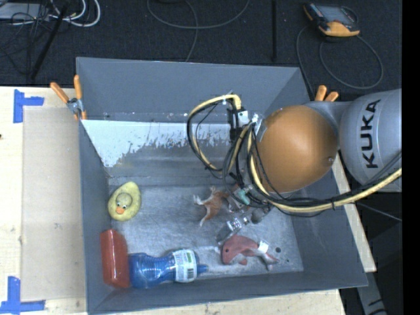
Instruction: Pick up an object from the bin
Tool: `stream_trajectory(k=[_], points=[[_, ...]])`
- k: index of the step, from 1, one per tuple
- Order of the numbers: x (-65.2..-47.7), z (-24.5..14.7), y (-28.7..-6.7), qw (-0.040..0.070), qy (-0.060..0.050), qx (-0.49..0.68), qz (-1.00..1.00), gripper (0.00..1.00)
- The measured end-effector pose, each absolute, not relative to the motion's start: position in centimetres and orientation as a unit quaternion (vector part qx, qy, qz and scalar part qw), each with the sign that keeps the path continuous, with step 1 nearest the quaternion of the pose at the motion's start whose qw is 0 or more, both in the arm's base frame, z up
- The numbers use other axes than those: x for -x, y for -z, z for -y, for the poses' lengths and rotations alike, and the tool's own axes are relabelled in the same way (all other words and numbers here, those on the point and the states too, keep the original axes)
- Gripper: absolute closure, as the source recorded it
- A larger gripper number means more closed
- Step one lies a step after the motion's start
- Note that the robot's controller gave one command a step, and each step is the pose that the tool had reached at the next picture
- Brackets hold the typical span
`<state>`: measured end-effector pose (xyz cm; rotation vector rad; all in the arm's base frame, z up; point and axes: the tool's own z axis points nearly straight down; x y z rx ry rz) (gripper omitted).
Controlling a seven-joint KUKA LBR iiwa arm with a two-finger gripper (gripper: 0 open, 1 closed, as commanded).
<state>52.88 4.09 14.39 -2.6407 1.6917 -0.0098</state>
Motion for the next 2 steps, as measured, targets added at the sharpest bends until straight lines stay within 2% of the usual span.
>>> stream_trajectory(k=[1,2], points=[[-50.8,-1.1,-12.4,-0.001,-0.004,0.915,-0.403,0.00],[-52.7,-2.3,-11.3,-0.003,-0.002,0.924,-0.383,0.00]])
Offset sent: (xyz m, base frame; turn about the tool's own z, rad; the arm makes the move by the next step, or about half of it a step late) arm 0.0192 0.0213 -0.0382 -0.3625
